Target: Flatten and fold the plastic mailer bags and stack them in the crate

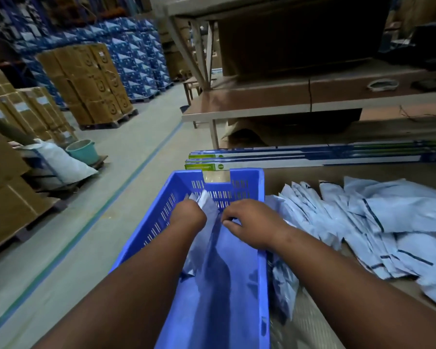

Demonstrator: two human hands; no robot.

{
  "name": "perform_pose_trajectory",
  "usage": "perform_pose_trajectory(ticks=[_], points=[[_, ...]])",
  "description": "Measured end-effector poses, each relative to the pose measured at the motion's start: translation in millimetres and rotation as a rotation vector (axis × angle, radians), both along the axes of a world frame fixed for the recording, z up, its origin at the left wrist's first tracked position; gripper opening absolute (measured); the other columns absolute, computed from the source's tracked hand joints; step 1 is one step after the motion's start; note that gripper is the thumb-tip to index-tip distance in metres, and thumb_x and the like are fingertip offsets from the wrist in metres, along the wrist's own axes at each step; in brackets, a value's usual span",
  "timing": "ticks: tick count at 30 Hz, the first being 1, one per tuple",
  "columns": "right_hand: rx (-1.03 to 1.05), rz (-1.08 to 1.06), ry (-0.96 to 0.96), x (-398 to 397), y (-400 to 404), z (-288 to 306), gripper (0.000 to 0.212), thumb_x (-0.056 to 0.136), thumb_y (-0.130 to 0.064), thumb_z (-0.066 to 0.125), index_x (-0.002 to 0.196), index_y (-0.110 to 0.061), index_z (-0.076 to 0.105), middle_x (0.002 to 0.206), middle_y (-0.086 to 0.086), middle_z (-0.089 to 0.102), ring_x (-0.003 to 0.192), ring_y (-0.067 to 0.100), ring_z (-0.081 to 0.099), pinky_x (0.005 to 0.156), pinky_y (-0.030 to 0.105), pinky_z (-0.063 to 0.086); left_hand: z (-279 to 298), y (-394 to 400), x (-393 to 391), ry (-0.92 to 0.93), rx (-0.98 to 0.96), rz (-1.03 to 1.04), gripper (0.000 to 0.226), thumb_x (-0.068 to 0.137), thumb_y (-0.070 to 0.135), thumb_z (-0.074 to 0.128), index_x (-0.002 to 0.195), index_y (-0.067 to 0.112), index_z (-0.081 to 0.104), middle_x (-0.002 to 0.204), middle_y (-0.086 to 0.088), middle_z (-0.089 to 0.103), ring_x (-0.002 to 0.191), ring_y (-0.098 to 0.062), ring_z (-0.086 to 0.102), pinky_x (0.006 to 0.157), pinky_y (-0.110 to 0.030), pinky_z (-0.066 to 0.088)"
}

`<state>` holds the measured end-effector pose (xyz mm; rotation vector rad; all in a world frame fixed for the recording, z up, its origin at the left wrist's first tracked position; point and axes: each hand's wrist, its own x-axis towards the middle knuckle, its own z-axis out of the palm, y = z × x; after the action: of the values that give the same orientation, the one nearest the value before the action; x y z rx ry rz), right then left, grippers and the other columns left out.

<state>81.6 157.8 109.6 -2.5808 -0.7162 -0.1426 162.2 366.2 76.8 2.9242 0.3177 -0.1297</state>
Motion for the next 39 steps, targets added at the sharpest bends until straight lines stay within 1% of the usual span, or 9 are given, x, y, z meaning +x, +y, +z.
perform_pose_trajectory(ticks=[5,10,13,16,19,25,28,32,39], points=[[-0.039,-0.028,0.035,8.5,6.4,-1.1,0.019,0.100,-0.043,0.056,0.106,-0.034,0.072,0.105,-0.014,0.068,0.098,0.013,0.064,0.083,0.043,0.056,-14.0,5.4,16.3,0.016,-0.019,-0.005,0.070,0.088,0.021,0.064,0.154,0.025,0.041,0.160,-0.005,0.045,0.139,-0.036,0.054,0.104,-0.054,0.055],[-0.042,-0.067,0.027,9.5,7.8,-3.3,0.018,0.101,-0.041,0.056,0.105,-0.034,0.072,0.105,-0.014,0.069,0.098,0.013,0.063,0.083,0.043,0.056,-24.1,1.5,26.3,0.065,0.128,-0.133,0.071,0.090,0.022,0.068,0.156,0.030,0.040,0.153,-0.010,0.043,0.151,-0.026,0.040,0.106,-0.052,0.054],[-0.023,-0.088,0.026,8.5,6.5,-5.4,0.019,0.101,-0.040,0.056,0.105,-0.033,0.073,0.106,-0.014,0.070,0.097,0.012,0.064,0.083,0.042,0.056,-30.5,3.6,31.3,0.075,0.180,-0.140,0.045,0.098,0.017,0.058,0.143,0.012,0.061,0.122,-0.021,0.061,0.130,-0.035,0.061,0.100,-0.046,0.057],[-0.021,-0.094,0.027,8.3,5.9,-5.8,0.019,0.102,-0.039,0.056,0.106,-0.032,0.073,0.106,-0.014,0.070,0.097,0.011,0.064,0.083,0.040,0.055,-30.5,16.0,39.9,0.114,0.135,-0.140,0.078,0.100,0.035,0.055,0.167,0.031,0.016,0.173,-0.011,0.020,0.157,-0.032,0.029,0.119,-0.055,0.040],[-0.030,-0.084,0.037,8.2,5.6,-5.8,0.019,0.102,-0.040,0.054,0.104,-0.033,0.072,0.104,-0.015,0.069,0.095,0.011,0.063,0.082,0.040,0.055,-29.1,25.7,43.6,0.144,0.162,-0.152,0.104,0.092,0.035,0.071,0.169,0.028,0.001,0.177,-0.004,0.005,0.159,-0.023,0.026,0.125,-0.044,0.034],[-0.010,-0.046,0.056,8.5,1.2,-1.9,0.020,0.102,-0.041,0.055,0.106,-0.033,0.072,0.106,-0.014,0.067,0.098,0.011,0.062,0.085,0.040,0.056,-25.0,6.3,16.8,-0.116,0.014,0.026,0.060,0.101,0.030,0.049,0.160,0.024,0.041,0.169,0.002,0.035,0.147,-0.032,0.046,0.113,-0.060,0.045],[0.010,-0.030,0.009,7.5,-7.4,2.2,0.019,0.102,-0.041,0.057,0.109,-0.033,0.074,0.110,-0.014,0.066,0.106,0.013,0.060,0.089,0.038,0.052,4.5,-15.8,-9.5,-0.261,0.013,-0.021,0.032,0.102,0.031,0.044,0.117,0.018,0.069,0.132,-0.012,0.067,0.117,-0.038,0.065,0.097,-0.051,0.057],[0.039,-0.031,-0.075,3.3,-33.7,12.1,0.016,0.099,-0.041,0.059,0.104,-0.034,0.073,0.104,-0.015,0.062,0.102,0.014,0.058,0.085,0.036,0.050,49.3,-48.1,-37.4,-0.274,0.003,-0.088,0.015,0.090,0.032,0.067,0.091,0.018,0.063,0.102,-0.009,0.071,0.098,-0.032,0.067,0.074,-0.036,0.052],[-0.012,-0.133,-0.131,-30.4,-128.6,29.8,0.027,0.091,-0.043,0.044,0.089,-0.030,0.068,0.090,-0.007,0.063,0.091,0.017,0.060,0.084,0.039,0.049,107.3,-165.2,-91.3,-0.464,-0.077,-0.314,0.023,0.086,0.041,0.069,0.088,0.018,0.068,0.092,-0.004,0.072,0.092,-0.029,0.066,0.073,-0.036,0.053]])
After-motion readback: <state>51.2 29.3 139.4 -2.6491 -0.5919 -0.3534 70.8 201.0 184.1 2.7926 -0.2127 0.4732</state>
